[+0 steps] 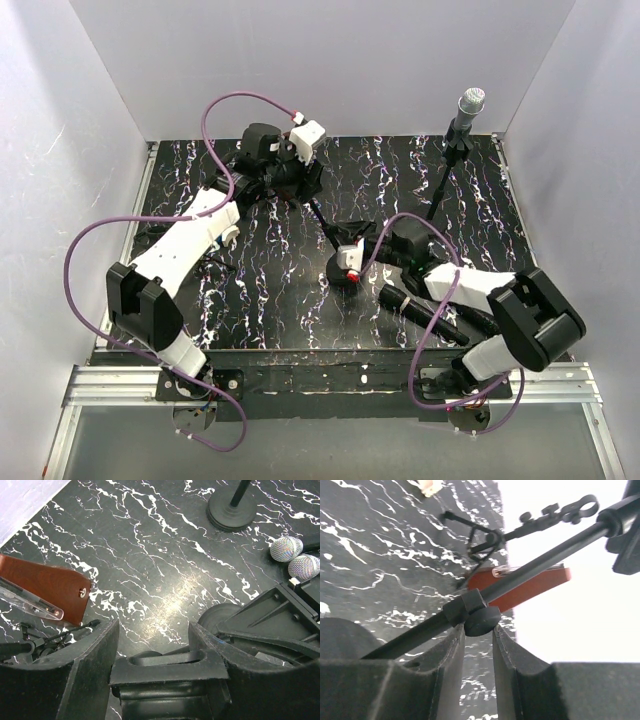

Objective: Remove the microphone from the stand

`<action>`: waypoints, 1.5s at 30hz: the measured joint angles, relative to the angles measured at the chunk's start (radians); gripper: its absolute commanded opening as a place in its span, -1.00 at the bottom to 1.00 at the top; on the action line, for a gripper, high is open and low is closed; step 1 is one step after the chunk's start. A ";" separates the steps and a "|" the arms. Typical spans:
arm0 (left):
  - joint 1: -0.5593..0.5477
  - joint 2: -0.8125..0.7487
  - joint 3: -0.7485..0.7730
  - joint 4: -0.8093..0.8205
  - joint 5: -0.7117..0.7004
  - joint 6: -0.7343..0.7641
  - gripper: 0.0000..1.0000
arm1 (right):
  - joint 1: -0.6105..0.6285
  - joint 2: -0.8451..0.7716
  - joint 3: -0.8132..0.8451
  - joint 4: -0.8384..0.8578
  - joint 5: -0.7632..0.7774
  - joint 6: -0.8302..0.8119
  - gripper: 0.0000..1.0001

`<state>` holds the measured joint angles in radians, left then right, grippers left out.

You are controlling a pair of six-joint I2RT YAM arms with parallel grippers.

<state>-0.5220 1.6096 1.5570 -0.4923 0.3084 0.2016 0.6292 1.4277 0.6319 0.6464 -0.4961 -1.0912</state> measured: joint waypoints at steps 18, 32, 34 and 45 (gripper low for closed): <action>-0.005 -0.021 -0.027 0.010 0.003 -0.012 0.08 | -0.080 -0.010 0.568 -0.855 -0.193 0.542 0.17; -0.005 -0.027 -0.027 0.000 0.006 -0.004 0.09 | -0.125 0.163 0.602 -0.973 -0.271 0.929 -0.23; -0.005 -0.029 -0.027 -0.004 0.006 -0.002 0.09 | -0.123 0.163 0.602 -0.962 -0.270 0.909 -0.17; -0.005 -0.029 -0.027 -0.007 0.007 0.001 0.09 | -0.062 0.121 0.517 -0.824 -0.163 0.695 -0.92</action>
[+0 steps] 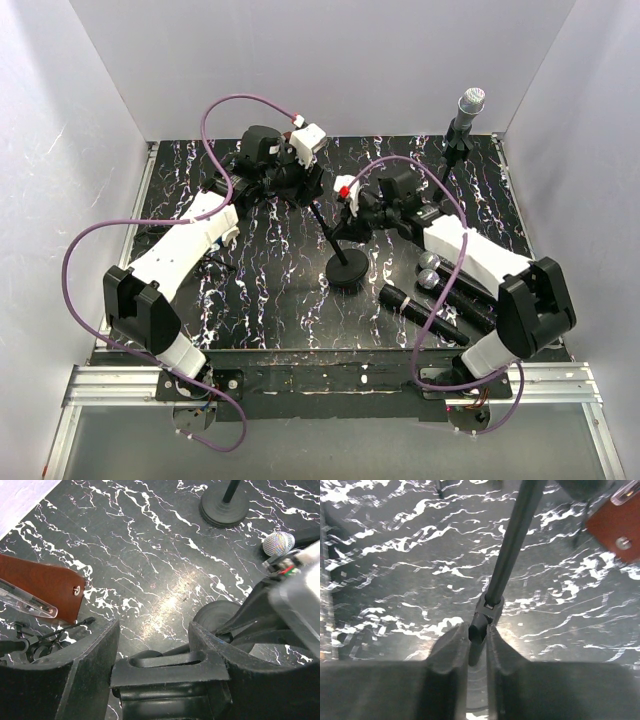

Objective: Remove the microphone from the stand

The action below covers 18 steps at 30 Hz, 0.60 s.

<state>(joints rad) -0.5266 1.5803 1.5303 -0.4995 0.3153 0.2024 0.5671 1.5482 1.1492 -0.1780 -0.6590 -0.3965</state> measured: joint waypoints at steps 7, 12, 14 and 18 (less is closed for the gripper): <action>-0.010 0.000 0.000 -0.024 0.025 -0.012 0.09 | 0.050 -0.231 -0.327 0.274 0.072 -0.492 -0.97; -0.015 0.000 0.000 -0.027 0.033 -0.013 0.09 | 0.045 -0.244 -0.523 0.608 -0.019 -0.898 -0.97; -0.007 0.000 0.000 -0.017 0.024 -0.011 0.09 | 0.035 -0.177 -0.546 0.753 -0.060 -0.990 -0.93; 0.006 0.000 0.000 -0.001 0.010 -0.002 0.10 | 0.026 -0.057 -0.581 1.009 -0.108 -1.101 -0.11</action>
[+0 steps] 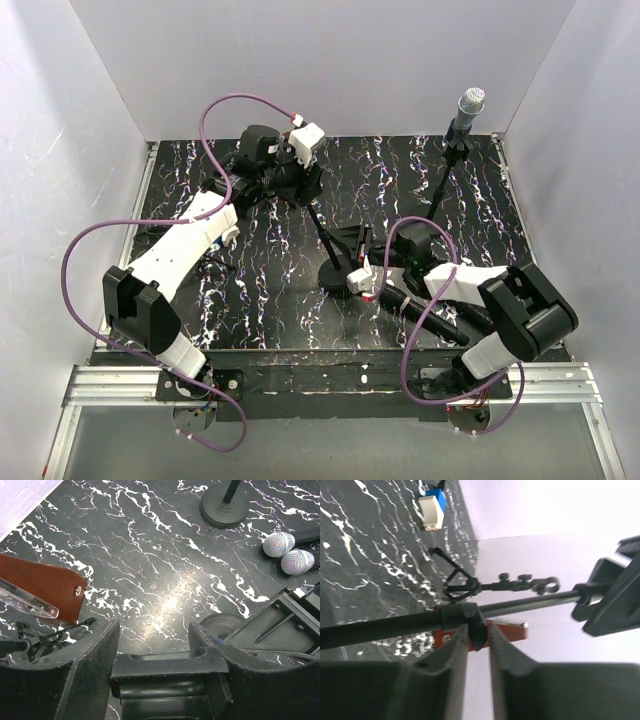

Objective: Remove the microphone from the stand

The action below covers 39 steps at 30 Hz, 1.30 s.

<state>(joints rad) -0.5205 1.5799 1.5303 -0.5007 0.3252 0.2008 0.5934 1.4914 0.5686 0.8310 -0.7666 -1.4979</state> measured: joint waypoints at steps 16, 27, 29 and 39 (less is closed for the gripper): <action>-0.003 0.000 0.000 0.002 -0.001 0.000 0.10 | -0.012 -0.270 0.214 -0.477 0.183 0.590 0.59; -0.004 0.000 0.000 0.004 0.000 -0.001 0.10 | -0.150 0.106 0.711 -1.162 -0.034 1.380 0.56; -0.004 0.000 0.000 0.005 0.001 -0.001 0.10 | -0.151 0.176 0.753 -1.231 -0.067 1.429 0.51; -0.005 0.000 0.000 0.006 0.001 -0.001 0.10 | -0.151 0.295 0.859 -1.379 -0.159 1.606 0.35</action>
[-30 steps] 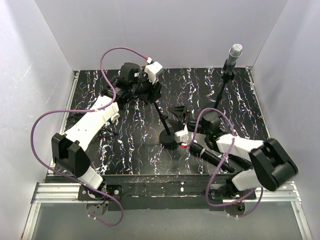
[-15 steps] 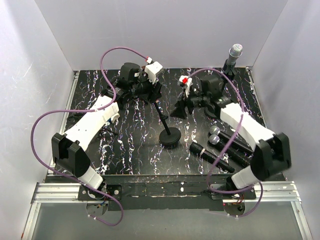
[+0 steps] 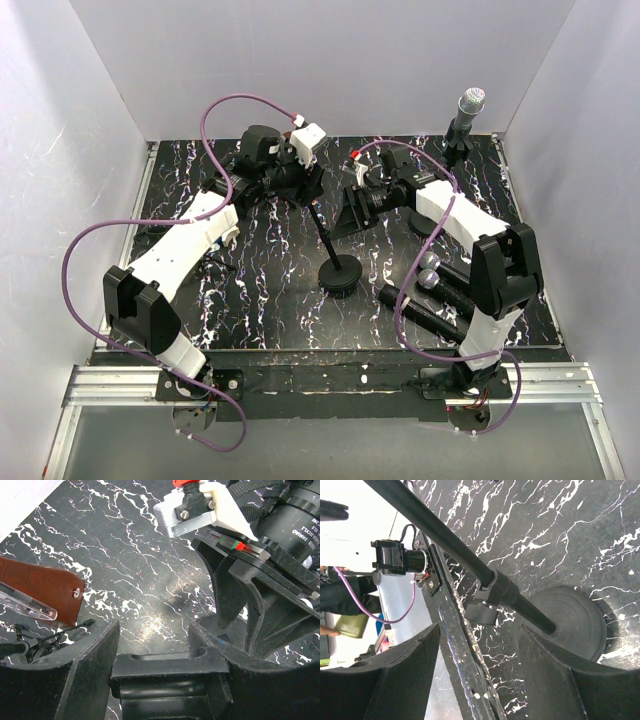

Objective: Remove the microphone from the stand

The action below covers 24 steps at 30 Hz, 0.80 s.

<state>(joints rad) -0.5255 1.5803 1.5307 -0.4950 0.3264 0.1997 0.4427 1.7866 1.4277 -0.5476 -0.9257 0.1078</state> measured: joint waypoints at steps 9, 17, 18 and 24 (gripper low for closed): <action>0.000 0.000 0.000 0.000 0.000 0.001 0.10 | 0.000 0.060 0.026 0.008 -0.025 0.065 0.06; 0.000 0.000 0.000 -0.001 0.000 0.002 0.10 | 0.003 0.073 0.029 0.022 -0.051 0.090 -0.34; 0.000 0.000 0.000 -0.001 0.000 0.002 0.10 | 0.004 0.073 0.029 0.026 -0.057 0.093 -0.40; 0.001 0.002 0.000 -0.007 -0.002 0.002 0.10 | 0.015 0.073 0.029 0.035 -0.064 0.063 -0.91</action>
<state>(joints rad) -0.5247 1.5818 1.5311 -0.5018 0.3241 0.2020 0.4576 1.8595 1.4570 -0.5125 -0.9901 0.1703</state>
